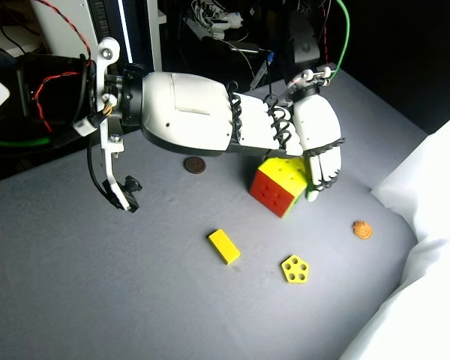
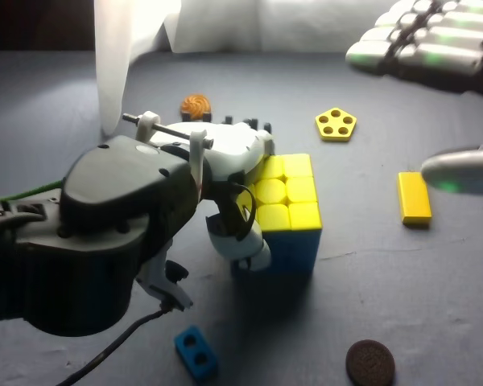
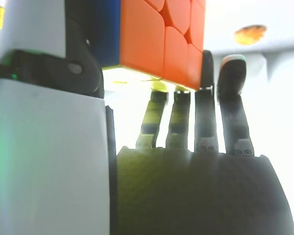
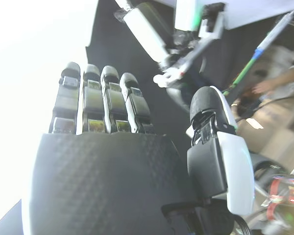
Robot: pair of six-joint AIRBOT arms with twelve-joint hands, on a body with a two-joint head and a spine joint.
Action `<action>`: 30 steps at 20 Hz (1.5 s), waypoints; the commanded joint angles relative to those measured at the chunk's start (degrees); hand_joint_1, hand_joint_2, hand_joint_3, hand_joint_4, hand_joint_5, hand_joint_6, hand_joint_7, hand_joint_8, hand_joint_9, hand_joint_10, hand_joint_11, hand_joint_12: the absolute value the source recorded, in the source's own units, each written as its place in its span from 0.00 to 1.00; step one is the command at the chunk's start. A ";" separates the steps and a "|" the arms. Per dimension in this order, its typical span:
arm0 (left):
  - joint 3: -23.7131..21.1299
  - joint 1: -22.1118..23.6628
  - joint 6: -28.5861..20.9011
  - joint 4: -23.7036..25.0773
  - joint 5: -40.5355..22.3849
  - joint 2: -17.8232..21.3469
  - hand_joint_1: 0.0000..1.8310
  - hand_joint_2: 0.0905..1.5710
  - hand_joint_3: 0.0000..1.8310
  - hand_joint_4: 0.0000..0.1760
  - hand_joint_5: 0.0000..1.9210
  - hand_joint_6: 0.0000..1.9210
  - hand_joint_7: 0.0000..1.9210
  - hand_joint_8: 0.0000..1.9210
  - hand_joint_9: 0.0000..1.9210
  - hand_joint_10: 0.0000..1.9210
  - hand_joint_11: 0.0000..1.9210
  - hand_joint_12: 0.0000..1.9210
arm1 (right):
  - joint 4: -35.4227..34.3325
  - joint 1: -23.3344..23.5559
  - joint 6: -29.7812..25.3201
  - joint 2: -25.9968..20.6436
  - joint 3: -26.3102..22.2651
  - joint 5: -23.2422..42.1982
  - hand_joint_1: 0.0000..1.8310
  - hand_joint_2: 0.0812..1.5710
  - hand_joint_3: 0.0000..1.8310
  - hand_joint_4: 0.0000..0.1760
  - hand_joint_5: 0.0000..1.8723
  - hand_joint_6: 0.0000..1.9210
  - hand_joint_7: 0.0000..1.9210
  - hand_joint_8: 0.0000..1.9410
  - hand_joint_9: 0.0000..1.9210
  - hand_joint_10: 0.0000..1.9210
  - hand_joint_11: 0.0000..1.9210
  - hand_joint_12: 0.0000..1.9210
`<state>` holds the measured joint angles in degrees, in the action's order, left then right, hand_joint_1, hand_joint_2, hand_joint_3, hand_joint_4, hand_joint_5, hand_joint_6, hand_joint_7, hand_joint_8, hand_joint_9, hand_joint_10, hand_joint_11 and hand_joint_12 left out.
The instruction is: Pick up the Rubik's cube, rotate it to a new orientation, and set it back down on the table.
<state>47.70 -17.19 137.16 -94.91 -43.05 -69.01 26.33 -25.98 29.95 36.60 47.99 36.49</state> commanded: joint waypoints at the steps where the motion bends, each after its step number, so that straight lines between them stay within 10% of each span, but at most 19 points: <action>1: -0.43 1.47 0.63 3.13 -0.70 0.96 0.58 0.80 0.00 0.00 0.34 0.78 0.12 1.00 0.13 1.00 0.12 1.00 | -2.15 0.28 0.03 -0.42 0.03 5.94 0.04 0.81 0.00 0.00 0.01 0.00 0.02 0.00 0.00 0.00 0.00 0.00; 8: -3.28 7.87 8.35 -4.71 -0.17 3.70 0.59 0.80 0.00 0.00 0.35 0.77 0.11 1.00 0.14 1.00 0.12 1.00 | -2.23 -0.17 0.06 -1.56 0.02 9.51 0.02 0.81 0.00 0.00 0.04 0.01 0.08 0.02 0.05 0.02 0.01 0.00; 10: -3.48 9.74 10.25 -6.50 -0.11 3.94 0.59 0.80 0.00 0.00 0.35 0.77 0.12 1.00 0.13 1.00 0.12 1.00 | -1.88 -0.18 0.06 -1.57 -0.09 9.52 0.02 0.80 0.00 0.00 0.06 0.01 0.12 0.00 0.10 0.08 0.00 0.22; 11: -3.58 10.73 11.22 -7.51 -0.11 4.01 0.59 0.80 0.00 0.00 0.34 0.78 0.10 1.00 0.12 1.00 0.11 1.00 | -1.11 -0.20 0.05 -1.57 -0.24 9.51 0.04 0.78 0.00 0.00 0.07 0.01 0.19 0.03 0.17 0.25 0.00 0.69; 13: -3.90 11.67 11.31 -7.85 -0.12 4.07 0.59 0.80 0.00 0.00 0.35 0.77 0.10 1.00 0.11 1.00 0.10 1.00 | -0.84 -0.29 0.05 -1.56 -0.57 9.14 0.05 0.79 0.00 0.00 0.07 0.00 0.23 0.36 0.13 0.80 0.00 0.98; 16: -4.51 12.29 11.31 -8.43 -0.13 4.19 0.59 0.85 0.01 0.00 0.32 0.79 0.21 0.98 0.13 1.00 0.10 1.00 | -0.77 -0.30 0.05 -1.54 -1.11 8.09 0.05 0.79 0.00 0.00 0.06 0.01 0.19 0.71 0.20 1.00 0.19 1.00; 25: -4.57 12.77 11.31 -8.56 -0.17 4.48 0.59 0.86 0.00 0.00 0.32 0.78 0.25 0.97 0.14 1.00 0.12 1.00 | 3.25 -1.06 0.05 -1.39 -3.06 3.47 0.05 0.81 0.00 0.00 0.09 0.01 0.16 0.71 0.15 1.00 0.17 1.00; 30: -4.40 12.89 11.31 -8.25 -0.17 4.49 0.58 0.81 0.00 0.00 0.33 0.79 0.09 1.00 0.11 1.00 0.11 1.00 | 3.95 -1.40 0.08 -0.15 -3.54 0.61 0.03 0.81 0.00 0.00 0.06 0.00 0.10 0.74 0.12 1.00 0.16 1.00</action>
<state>43.40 -5.56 148.70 -107.53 -44.12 -65.06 32.12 -27.77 30.11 36.62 44.73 31.64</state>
